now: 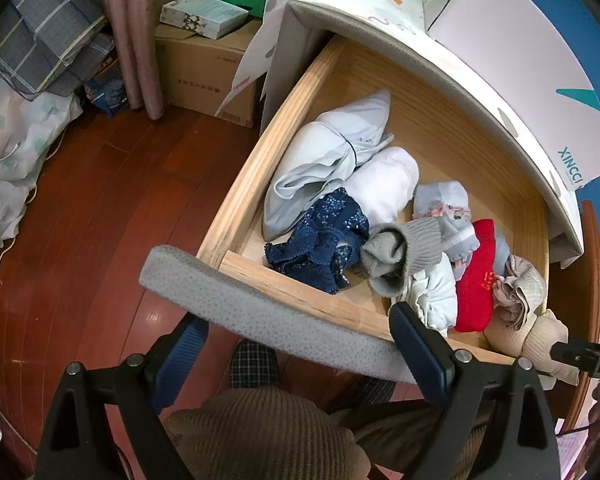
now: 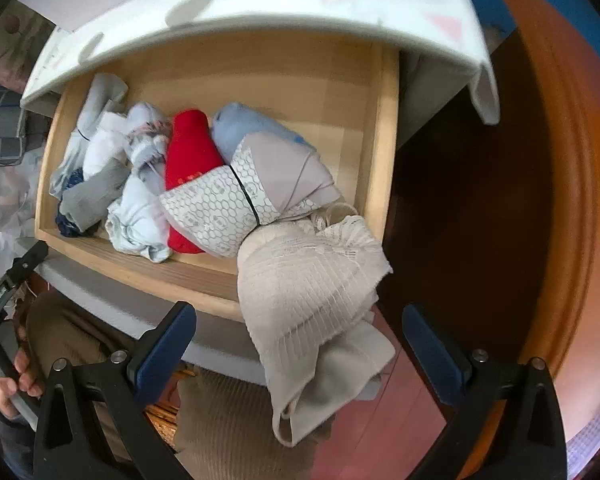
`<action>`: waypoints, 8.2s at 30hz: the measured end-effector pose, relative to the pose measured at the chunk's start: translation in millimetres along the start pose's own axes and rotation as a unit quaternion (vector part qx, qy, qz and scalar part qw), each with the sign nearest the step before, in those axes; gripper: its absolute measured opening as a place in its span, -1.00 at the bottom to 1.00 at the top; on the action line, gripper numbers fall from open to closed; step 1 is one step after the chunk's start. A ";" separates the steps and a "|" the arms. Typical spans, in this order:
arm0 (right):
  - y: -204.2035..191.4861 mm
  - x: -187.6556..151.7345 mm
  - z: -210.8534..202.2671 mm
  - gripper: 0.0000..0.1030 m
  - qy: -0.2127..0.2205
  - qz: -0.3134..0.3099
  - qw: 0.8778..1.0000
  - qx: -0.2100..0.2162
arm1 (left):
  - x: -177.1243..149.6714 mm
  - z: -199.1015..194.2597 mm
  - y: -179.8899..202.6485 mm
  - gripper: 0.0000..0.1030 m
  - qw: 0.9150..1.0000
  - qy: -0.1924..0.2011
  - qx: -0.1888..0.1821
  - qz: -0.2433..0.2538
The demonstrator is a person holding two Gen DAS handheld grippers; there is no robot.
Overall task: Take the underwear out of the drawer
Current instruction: 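Grasp the beige lace underwear in the drawer with the right gripper, then grasp the grey knit sock with the left gripper and lift it, then carry the grey sock into the white box and open the left gripper, then move the left gripper back to the drawer while the right gripper lifts the beige underwear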
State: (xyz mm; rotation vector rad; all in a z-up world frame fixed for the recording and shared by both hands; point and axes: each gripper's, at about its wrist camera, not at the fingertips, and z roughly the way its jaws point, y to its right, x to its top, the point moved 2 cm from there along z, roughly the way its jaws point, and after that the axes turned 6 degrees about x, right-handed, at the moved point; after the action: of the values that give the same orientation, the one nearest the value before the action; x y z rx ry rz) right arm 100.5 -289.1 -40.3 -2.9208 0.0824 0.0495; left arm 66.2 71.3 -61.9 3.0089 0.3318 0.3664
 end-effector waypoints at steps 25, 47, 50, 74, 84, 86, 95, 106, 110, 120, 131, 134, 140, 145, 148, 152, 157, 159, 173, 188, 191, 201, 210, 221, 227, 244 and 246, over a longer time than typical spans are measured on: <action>-22.4 3.5 59.8 0.34 0.007 -0.026 1.000 0.009 | -6.3 -45.9 0.7 0.82 0.992 0.089 0.061 0.070; -11.8 -28.7 84.4 0.04 0.055 0.023 0.998 0.012 | 38.3 -33.8 80.0 0.82 0.968 0.033 0.009 0.248; -14.4 -26.0 90.3 0.04 0.051 0.024 0.998 0.012 | 40.2 -16.5 93.5 0.82 0.965 0.011 0.012 0.261; -7.8 -1.4 82.2 0.15 0.040 0.024 0.999 0.013 | 43.6 72.8 128.3 0.24 0.965 -0.109 0.021 0.237; -7.4 -3.1 86.9 0.18 0.040 0.028 0.999 0.015 | 42.7 81.0 133.4 -0.39 0.970 -0.114 0.015 0.216; -8.3 -2.9 87.0 0.19 0.040 0.028 0.999 0.014 | 42.6 78.3 133.2 -0.43 0.970 -0.108 0.018 0.215; -10.5 -1.3 89.9 0.21 0.037 0.028 0.999 0.013 | 40.2 56.8 124.5 -0.50 0.975 -0.089 0.007 0.203; -19.0 -6.7 96.2 0.15 0.050 0.032 0.998 -0.003 | 47.5 -3.8 102.2 -0.50 0.977 -0.048 0.005 0.208; -23.2 -10.8 98.6 0.14 0.061 0.030 0.998 -0.012 | 52.8 -31.8 97.7 -0.50 0.977 -0.027 0.002 0.210; -35.6 -28.1 106.3 0.11 0.096 0.031 0.995 -0.026 | 91.4 -101.1 93.8 -0.50 0.979 0.057 -0.003 0.196; -40.1 -37.1 105.9 0.10 0.100 0.028 0.994 -0.038 | 173.0 -191.8 137.6 -0.50 0.964 0.182 -0.024 0.189; -42.6 -37.2 110.1 0.10 0.099 0.028 0.994 -0.040 | 196.9 -202.2 164.0 -0.50 0.957 0.202 -0.038 0.204; -44.3 -38.9 109.9 0.10 0.101 0.027 0.994 -0.042 | 238.8 -180.0 213.3 -0.49 0.955 0.183 -0.064 0.223; -42.3 -36.1 104.9 0.10 0.100 0.024 0.994 -0.045 | 253.6 -126.5 235.1 -0.49 0.963 0.139 -0.040 0.229; -41.4 -34.6 103.8 0.09 0.100 0.022 0.994 -0.045 | 252.7 -85.9 235.2 -0.49 0.970 0.092 -0.011 0.225; -40.4 -33.9 104.1 0.09 0.100 0.020 0.994 -0.045 | 246.5 -60.5 225.2 -0.49 0.975 0.071 0.006 0.213; -41.1 -34.7 104.3 0.09 0.103 0.021 0.993 -0.044 | 246.7 -51.3 217.1 -0.50 0.978 0.063 0.009 0.201; -41.0 -34.7 104.1 0.09 0.103 0.021 0.993 -0.045 | 243.7 -53.8 218.2 -0.49 0.977 0.064 0.018 0.200; -41.6 -34.7 103.6 0.09 0.103 0.020 0.993 -0.047 | 229.1 -68.3 207.3 -0.45 0.979 0.075 0.045 0.182; -41.9 -33.5 103.8 0.09 0.102 0.020 0.993 -0.053 | 210.4 -124.7 207.1 -0.08 0.970 0.109 0.026 0.216; -41.1 -33.1 104.1 0.09 0.101 0.020 0.993 -0.052 | 197.5 -138.2 192.6 -0.08 0.969 0.121 0.032 0.214; -45.3 -36.9 101.5 0.02 0.113 0.014 0.992 -0.062 | 139.5 -153.7 122.3 -0.08 0.966 0.170 0.070 0.181; -43.3 -42.2 94.1 -0.06 0.119 0.018 0.991 -0.054 | 76.4 -104.3 69.4 -0.05 0.971 0.166 0.093 0.143; -45.1 -43.8 74.0 -0.12 0.102 0.029 0.994 -0.040 | 36.8 -39.6 43.5 -0.05 0.984 0.126 0.084 0.097; -46.6 -48.4 61.3 -0.13 0.101 0.026 0.994 -0.039 | 30.6 -24.7 36.1 -0.05 0.989 0.118 0.066 0.065; -62.2 -60.6 2.3 -0.14 0.130 0.017 0.991 -0.010 | 13.2 -17.9 32.7 -0.01 0.984 0.147 0.071 0.069; -65.9 -59.2 -10.0 -0.14 0.142 0.012 0.990 -0.009 | 12.8 -19.6 31.0 -0.01 0.983 0.152 0.072 0.066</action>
State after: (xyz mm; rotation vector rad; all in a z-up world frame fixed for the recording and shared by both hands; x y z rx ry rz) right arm 45.6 -224.0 -13.9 -2.9231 0.1645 -0.3630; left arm 79.7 45.3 -36.3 3.1226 0.1864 0.8542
